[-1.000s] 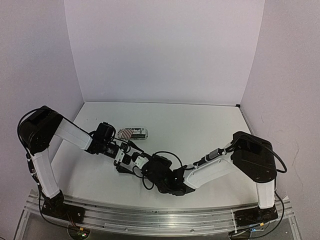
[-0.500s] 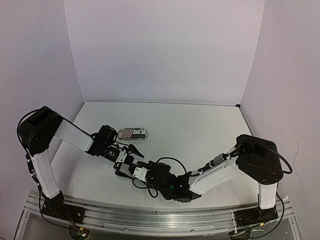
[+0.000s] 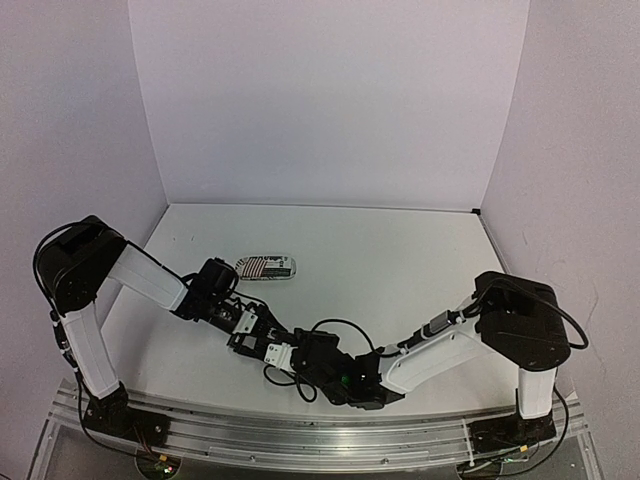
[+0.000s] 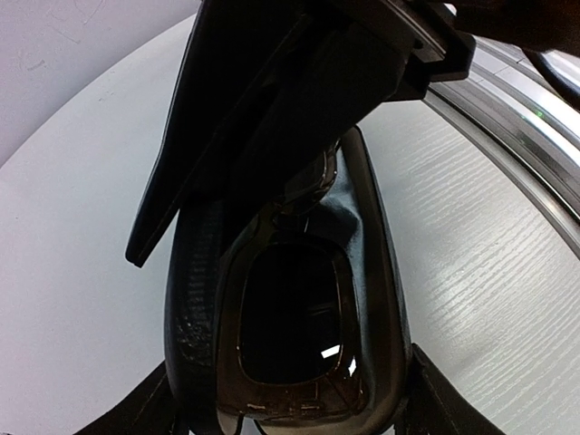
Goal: Organize the sunglasses
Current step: Close the sunglasses case at the center of the board.
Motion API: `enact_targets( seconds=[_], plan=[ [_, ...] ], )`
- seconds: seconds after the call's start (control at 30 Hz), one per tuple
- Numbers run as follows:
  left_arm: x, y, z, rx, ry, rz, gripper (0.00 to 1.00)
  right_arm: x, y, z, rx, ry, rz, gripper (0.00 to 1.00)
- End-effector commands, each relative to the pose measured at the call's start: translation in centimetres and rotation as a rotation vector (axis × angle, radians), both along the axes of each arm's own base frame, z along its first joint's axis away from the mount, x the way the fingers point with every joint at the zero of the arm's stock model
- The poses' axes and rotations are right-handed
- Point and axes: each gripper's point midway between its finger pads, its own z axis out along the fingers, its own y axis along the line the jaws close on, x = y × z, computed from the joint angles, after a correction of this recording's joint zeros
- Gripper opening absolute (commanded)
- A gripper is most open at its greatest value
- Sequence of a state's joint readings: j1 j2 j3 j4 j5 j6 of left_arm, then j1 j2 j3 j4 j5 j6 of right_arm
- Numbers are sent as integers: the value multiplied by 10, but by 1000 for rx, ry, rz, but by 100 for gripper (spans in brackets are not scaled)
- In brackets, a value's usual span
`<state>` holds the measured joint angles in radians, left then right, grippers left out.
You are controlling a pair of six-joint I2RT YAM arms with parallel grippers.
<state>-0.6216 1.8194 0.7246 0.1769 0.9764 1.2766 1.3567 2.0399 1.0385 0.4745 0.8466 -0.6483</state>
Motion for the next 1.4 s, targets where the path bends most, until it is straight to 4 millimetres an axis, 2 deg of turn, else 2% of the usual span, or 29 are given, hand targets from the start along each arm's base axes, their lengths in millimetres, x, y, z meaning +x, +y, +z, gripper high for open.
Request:
enact_targets(
  seconds=[0.0,0.27,0.57,0.7,0.87,1.03,1.23,1.3,1.37],
  plan=[
    [-11,-17,22,-102,-72,-89,66,2,7,-8,3,41,5,7],
    [4,-20,25,-70,-59,-11,68,7,16,46,58,7,-8,23],
    [2,-18,23,-80,-88,-19,64,4,16,51,7,51,-4,45],
    [1,-16,19,-68,-98,-16,62,2,18,63,15,67,-7,47],
    [-1,-14,16,-62,-103,-16,61,-11,24,81,58,127,38,55],
    [-1,-12,13,-53,-113,-14,59,-34,34,104,155,284,121,64],
    [-1,-11,11,-48,-133,-20,53,-55,36,139,299,430,166,72],
    [-2,-11,10,-47,-141,-30,50,-56,30,142,335,465,151,74],
    [-3,-10,9,-45,-147,-39,46,-53,23,137,358,507,122,75]
  ],
)
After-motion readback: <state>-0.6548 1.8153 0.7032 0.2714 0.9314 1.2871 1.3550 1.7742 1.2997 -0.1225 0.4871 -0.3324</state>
